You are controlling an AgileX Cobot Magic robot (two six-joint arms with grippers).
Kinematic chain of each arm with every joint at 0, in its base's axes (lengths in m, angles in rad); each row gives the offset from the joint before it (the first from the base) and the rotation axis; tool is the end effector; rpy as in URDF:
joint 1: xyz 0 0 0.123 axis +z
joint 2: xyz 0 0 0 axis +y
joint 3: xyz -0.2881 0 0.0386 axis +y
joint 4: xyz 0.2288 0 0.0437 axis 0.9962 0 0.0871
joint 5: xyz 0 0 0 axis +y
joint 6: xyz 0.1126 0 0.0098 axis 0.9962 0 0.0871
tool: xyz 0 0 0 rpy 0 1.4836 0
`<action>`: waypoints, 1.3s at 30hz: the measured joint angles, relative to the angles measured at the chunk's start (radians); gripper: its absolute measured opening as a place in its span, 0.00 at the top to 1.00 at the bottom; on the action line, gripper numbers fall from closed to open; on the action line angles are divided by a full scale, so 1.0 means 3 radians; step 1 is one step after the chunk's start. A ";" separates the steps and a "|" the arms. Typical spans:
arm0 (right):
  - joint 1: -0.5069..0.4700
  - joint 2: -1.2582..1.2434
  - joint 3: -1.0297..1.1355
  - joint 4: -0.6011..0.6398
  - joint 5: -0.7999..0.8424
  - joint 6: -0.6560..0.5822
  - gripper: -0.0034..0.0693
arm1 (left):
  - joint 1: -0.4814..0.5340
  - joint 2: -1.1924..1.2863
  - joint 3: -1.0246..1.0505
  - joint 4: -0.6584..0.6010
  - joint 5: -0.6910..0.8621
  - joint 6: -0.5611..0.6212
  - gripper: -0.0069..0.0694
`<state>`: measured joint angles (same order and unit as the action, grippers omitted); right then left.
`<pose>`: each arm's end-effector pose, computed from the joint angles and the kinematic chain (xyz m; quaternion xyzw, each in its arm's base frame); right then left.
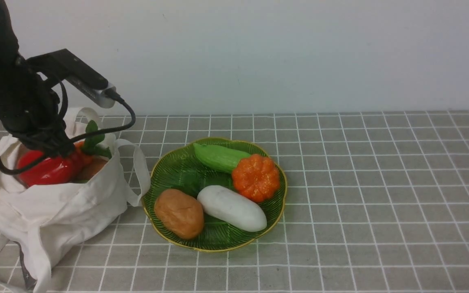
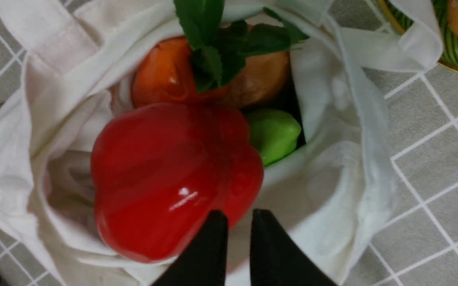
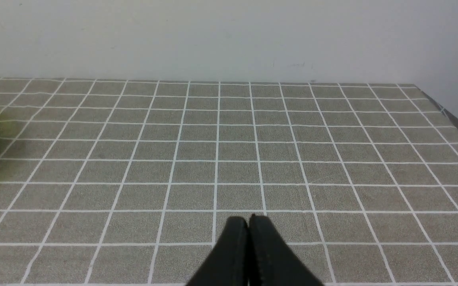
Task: Take vegetables from bag on grey coffee tablecloth place on plate.
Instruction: 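Reach into the bag and grasp the red bell pepper with the left gripper, then take the red bell pepper out of the bag and place it on the plate with the left gripper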
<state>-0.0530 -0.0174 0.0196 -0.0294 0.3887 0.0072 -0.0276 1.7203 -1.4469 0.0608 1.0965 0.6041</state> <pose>0.0479 -0.0038 0.1660 0.0166 0.8057 -0.0261 0.5915 0.3453 -0.0034 0.2742 0.3166 0.9372 0.0684 0.1294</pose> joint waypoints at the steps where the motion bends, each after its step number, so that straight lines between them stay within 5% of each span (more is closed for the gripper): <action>1: 0.0000 0.0000 0.0000 0.0000 0.0000 0.0000 0.97 | 0.0000 0.0026 0.0000 0.0038 -0.0043 -0.0009 0.72; 3: 0.0000 0.0000 0.0000 0.0000 0.0000 0.0000 0.97 | 0.0000 0.0049 0.0000 0.0075 -0.0099 -0.0014 0.64; 10: 0.0000 0.0000 0.0000 0.0000 0.0000 0.0000 0.97 | 0.0000 0.0196 0.0000 0.0099 -0.0311 -0.0057 0.07; 12: 0.0000 0.0000 0.0000 0.0000 0.0000 0.0000 0.97 | 0.0000 0.0259 0.0000 0.0106 -0.0295 -0.0064 0.03; 23: 0.0000 0.0000 0.0000 0.0000 0.0000 0.0000 0.97 | 0.0000 0.0527 -0.0007 0.0341 -0.0358 -0.0336 0.04; 28: 0.0000 0.0000 0.0000 0.0000 0.0000 0.0000 0.97 | 0.0000 0.0574 -0.0010 0.0669 -0.0358 -0.0927 0.29; 39: 0.0000 0.0000 0.0000 0.0000 0.0000 0.0000 0.97 | -0.0367 0.0047 -0.0067 0.0592 -0.0153 -0.1355 0.28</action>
<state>-0.0530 -0.0174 0.0196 -0.0294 0.3887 0.0072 -0.1376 1.7344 -1.4669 0.2384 1.0507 0.1976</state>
